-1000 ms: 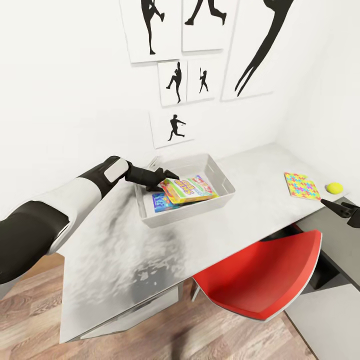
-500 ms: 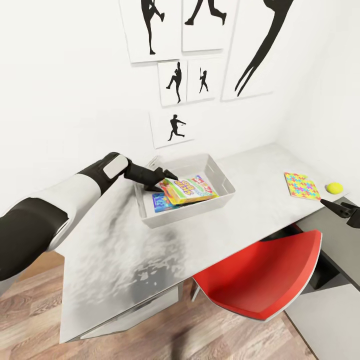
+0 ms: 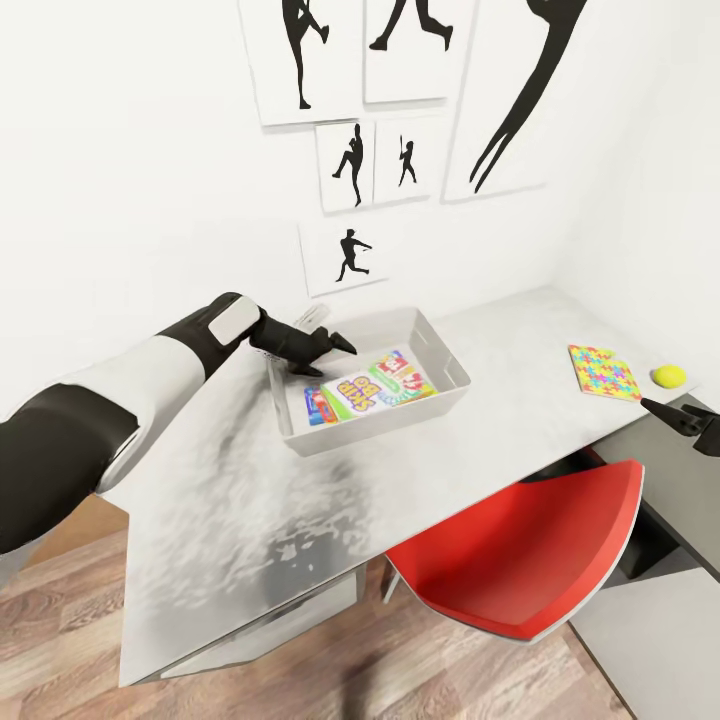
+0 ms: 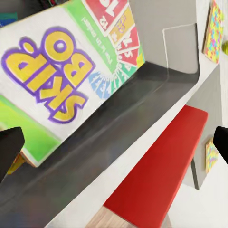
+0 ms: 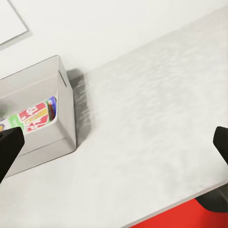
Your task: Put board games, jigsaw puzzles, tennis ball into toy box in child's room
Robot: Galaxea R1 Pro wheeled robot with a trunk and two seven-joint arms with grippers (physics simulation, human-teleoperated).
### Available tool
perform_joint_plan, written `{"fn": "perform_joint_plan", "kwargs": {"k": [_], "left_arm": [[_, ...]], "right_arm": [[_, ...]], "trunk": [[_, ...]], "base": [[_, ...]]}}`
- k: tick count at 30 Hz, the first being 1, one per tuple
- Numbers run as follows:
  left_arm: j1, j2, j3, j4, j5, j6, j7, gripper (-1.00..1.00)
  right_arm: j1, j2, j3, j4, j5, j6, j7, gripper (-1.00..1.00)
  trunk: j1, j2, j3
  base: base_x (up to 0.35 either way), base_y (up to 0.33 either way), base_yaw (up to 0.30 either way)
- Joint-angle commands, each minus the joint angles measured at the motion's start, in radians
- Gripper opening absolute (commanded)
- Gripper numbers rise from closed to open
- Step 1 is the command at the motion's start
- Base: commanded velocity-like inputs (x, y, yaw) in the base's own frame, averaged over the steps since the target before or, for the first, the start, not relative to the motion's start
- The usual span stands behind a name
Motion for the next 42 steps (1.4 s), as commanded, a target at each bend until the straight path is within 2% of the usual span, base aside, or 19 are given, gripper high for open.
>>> {"fn": "perform_joint_plan", "kwargs": {"k": [1,3,7,8,10,11,14,16,17,19,20,22,23,24,26,30,31,39,42], "left_arm": [[-0.006,-0.005,-0.006,0.005,-0.009,0.000,-0.010,1.00],[-0.026,-0.027,-0.007,0.033,-0.008,0.000,-0.008,1.00],[-0.054,-0.043,-0.006,0.051,-0.008,0.000,-0.008,1.00],[-0.073,-0.054,-0.006,0.052,-0.002,0.000,-0.008,1.00],[-0.096,-0.071,-0.006,0.048,0.028,0.000,-0.008,1.00],[-0.111,-0.084,-0.006,0.036,0.055,0.000,-0.007,1.00],[-0.128,-0.098,-0.006,-0.013,0.090,0.000,-0.007,1.00],[-0.134,-0.108,-0.006,-0.100,0.125,0.000,-0.002,1.00],[-0.133,-0.119,-0.007,-0.160,0.153,0.000,0.018,1.00],[-0.131,-0.128,-0.007,-0.216,0.186,0.000,0.063,1.00],[-0.117,-0.141,-0.008,-0.346,0.286,-0.006,0.224,1.00],[-0.098,-0.144,-0.011,-0.432,0.354,-0.032,0.324,1.00],[-0.070,-0.144,-0.015,-0.532,0.424,-0.078,0.441,1.00],[0.137,-0.144,-0.206,-1.188,0.750,-0.490,1.046,1.00],[0.167,-0.144,-0.218,-1.233,0.780,-0.516,1.059,1.00],[0.196,-0.144,-0.230,-1.297,0.802,-0.550,1.068,1.00],[0.249,-0.144,-0.247,-1.330,0.809,-0.579,1.072,1.00],[0.312,-0.142,-0.259,-1.364,0.809,-0.585,1.077,1.00],[0.330,-0.140,-0.260,-1.370,0.808,-0.584,1.077,1.00]], "right_arm": [[-0.001,0.000,-0.001,0.000,-0.002,0.006,0.002,1.00],[-0.001,0.000,-0.002,0.000,-0.002,0.006,0.002,1.00],[-0.001,0.000,-0.002,0.000,-0.002,0.002,0.002,1.00],[-0.001,-0.001,-0.003,0.000,-0.002,-0.002,0.002,1.00],[-0.001,-0.001,-0.004,0.000,-0.001,-0.005,0.002,1.00],[-0.001,-0.004,-0.004,0.000,-0.001,-0.006,0.001,1.00],[-0.001,-0.011,-0.007,0.000,-0.001,-0.007,0.002,1.00],[0.000,-0.016,-0.024,0.000,0.000,-0.002,0.002,1.00],[0.000,-0.017,-0.045,0.000,-0.001,0.000,0.002,1.00],[0.000,-0.018,-0.070,0.000,-0.001,0.003,0.004,1.00],[0.000,-0.023,-0.103,0.000,-0.002,0.024,0.006,1.00],[0.000,-0.025,-0.111,0.000,-0.001,0.039,0.006,1.00],[0.000,-0.028,-0.117,0.000,-0.001,0.049,0.006,1.00],[0.000,-0.035,-0.125,0.000,0.000,0.105,0.005,1.00],[0.001,-0.043,-0.124,0.000,0.000,0.108,0.005,1.00],[0.011,-0.057,-0.120,0.000,0.000,0.112,0.005,1.00],[0.015,-0.062,-0.114,0.000,-0.001,0.114,0.006,1.00],[0.018,-0.056,-0.109,0.000,-0.001,0.113,0.004,1.00],[0.018,-0.048,-0.087,0.000,-0.001,0.113,0.001,1.00]], "trunk": [[0.001,-0.002,-0.002],[0.001,-0.002,-0.002],[0.001,-0.002,-0.002],[0.001,-0.002,-0.002],[0.001,-0.002,-0.002],[0.001,-0.002,-0.002],[0.001,-0.002,-0.002],[0.001,-0.002,-0.002],[0.001,-0.002,-0.001],[0.001,-0.002,-0.001],[0.001,-0.002,0.000],[0.001,-0.002,0.001],[0.001,-0.002,0.002],[0.001,-0.002,0.003],[0.001,-0.002,0.005],[0.001,-0.002,0.008],[0.001,-0.002,0.009],[0.001,-0.002,0.017],[0.001,-0.002,0.020]], "base": [[0.000,0.000,0.000],[0.000,0.000,0.000],[0.000,0.000,0.000],[0.000,0.000,0.000],[0.000,0.000,0.000],[0.000,0.000,0.000],[0.000,0.000,0.000],[0.000,0.000,-0.003],[0.000,0.000,-0.060],[0.000,0.000,-0.116],[0.000,0.000,-0.214],[0.000,0.000,-0.230],[0.000,0.000,-0.247],[0.000,0.000,-0.270],[0.000,0.000,-0.270],[0.000,0.000,-0.269],[0.000,0.000,-0.268],[-0.062,-0.013,-0.268],[-0.046,-0.015,-0.265]]}}
